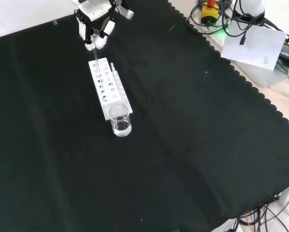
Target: Put the glass rod back on the white test tube rack.
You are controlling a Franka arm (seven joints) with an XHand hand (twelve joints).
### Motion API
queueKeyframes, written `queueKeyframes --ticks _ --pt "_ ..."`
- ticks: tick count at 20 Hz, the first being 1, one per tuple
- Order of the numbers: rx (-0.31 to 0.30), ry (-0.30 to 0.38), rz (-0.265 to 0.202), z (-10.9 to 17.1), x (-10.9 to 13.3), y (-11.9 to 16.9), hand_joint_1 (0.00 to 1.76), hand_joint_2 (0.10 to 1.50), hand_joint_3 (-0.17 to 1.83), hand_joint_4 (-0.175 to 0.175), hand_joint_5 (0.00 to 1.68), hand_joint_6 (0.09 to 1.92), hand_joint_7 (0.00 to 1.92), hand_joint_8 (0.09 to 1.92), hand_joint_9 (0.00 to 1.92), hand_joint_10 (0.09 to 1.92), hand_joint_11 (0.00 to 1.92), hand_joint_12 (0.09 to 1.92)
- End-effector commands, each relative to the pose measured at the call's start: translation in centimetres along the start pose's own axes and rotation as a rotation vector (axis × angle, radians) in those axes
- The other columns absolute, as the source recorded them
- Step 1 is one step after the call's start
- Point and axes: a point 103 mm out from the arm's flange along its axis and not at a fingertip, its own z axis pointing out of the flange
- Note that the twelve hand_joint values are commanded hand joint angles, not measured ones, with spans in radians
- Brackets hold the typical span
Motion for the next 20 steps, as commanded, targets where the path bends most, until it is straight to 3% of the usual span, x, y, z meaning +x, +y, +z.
queueKeyframes --ticks 1,9,12,14,16,18,20 --pt "0.014 0.01 0.009 0.9 -0.6 0.2 1.31 1.06 -0.09 -0.175 1.18 0.4 1.25 0.85 1.54 0.9 1.64 0.5" --pt "0.012 0.029 0.015 0.6 -0.8 -0.2 1.31 1.06 -0.09 -0.175 1.17 0.42 1.25 0.85 1.53 0.9 1.64 0.5" --pt "0.027 0.014 0.017 0.1 -0.5 -0.2 1.31 1.07 -0.12 -0.175 1.1 0.64 1.3 0.68 1.53 0.91 1.65 0.5" --pt "0.026 0.011 0.019 -0.2 -0.3 -0.3 1.44 0.97 -0.16 -0.175 0.8 0.86 1.05 0.73 1.57 0.89 1.69 0.55" --pt "0.03 0.011 0.019 -0.3 -0.2 -0.4 1.49 0.9 -0.17 -0.175 0.54 0.93 0.82 0.81 1.62 0.86 1.72 0.73" --pt "0.045 0.01 0.021 -0.4 -0.2 -0.5 1.51 0.87 -0.17 -0.175 0.34 0.82 0.65 0.85 1.66 0.84 1.75 0.87" --pt "0.049 0.009 0.023 -0.5 -0.3 -0.6 1.51 0.86 -0.17 -0.175 0.27 0.72 0.57 0.87 1.67 0.83 1.76 0.92"
